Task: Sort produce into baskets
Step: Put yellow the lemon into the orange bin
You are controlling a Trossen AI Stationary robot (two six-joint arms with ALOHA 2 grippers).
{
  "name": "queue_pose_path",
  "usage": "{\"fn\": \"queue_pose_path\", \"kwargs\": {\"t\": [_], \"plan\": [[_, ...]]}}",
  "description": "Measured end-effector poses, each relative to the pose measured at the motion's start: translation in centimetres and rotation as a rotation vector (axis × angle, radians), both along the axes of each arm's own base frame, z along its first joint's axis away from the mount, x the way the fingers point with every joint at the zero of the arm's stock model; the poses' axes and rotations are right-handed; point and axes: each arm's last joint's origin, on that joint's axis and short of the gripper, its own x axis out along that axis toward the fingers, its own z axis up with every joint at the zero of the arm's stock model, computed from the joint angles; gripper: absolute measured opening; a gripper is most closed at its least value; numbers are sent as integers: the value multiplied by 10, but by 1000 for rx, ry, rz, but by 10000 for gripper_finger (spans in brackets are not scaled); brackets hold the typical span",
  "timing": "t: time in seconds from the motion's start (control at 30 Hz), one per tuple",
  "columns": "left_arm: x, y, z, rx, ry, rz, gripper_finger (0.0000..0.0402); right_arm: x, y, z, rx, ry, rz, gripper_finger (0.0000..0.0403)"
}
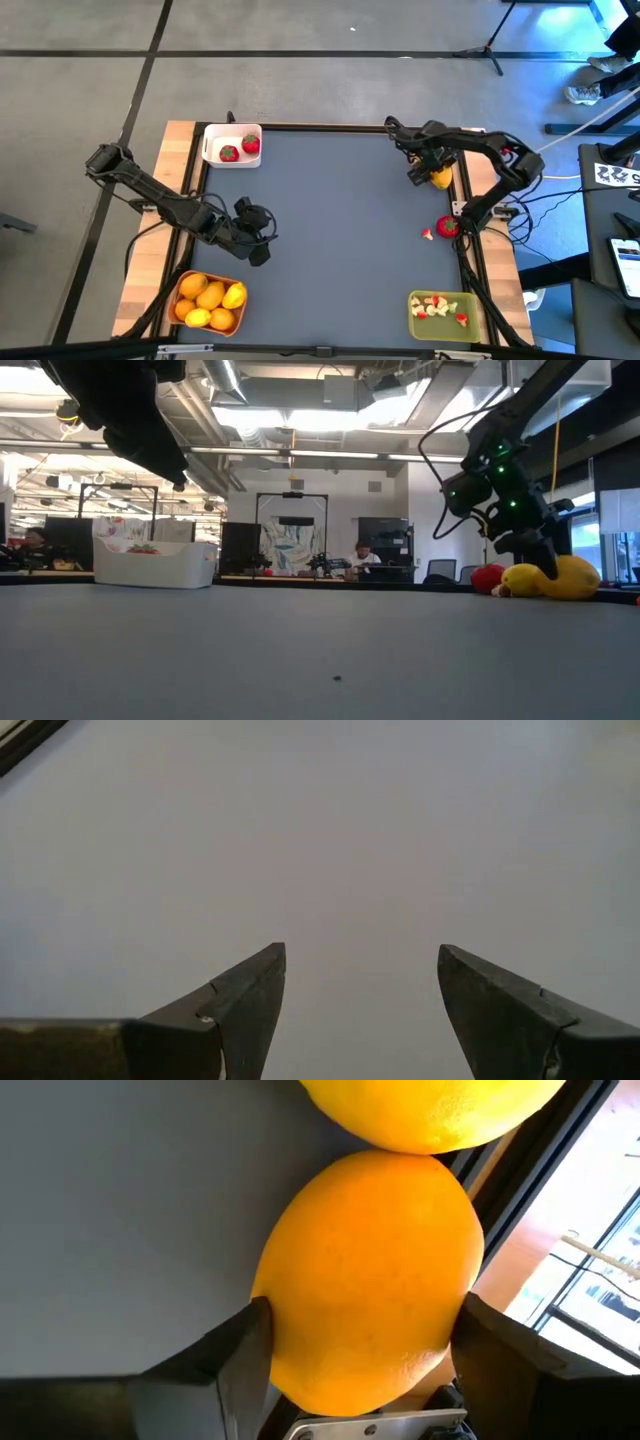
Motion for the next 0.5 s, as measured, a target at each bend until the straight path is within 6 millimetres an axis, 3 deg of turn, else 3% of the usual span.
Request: {"fn": "queue_pose_path", "kwargs": {"t": [0.5], "plan": [[0,0,0,20,9,-20,256,31,54,30,-4,-275,119,245]]}}
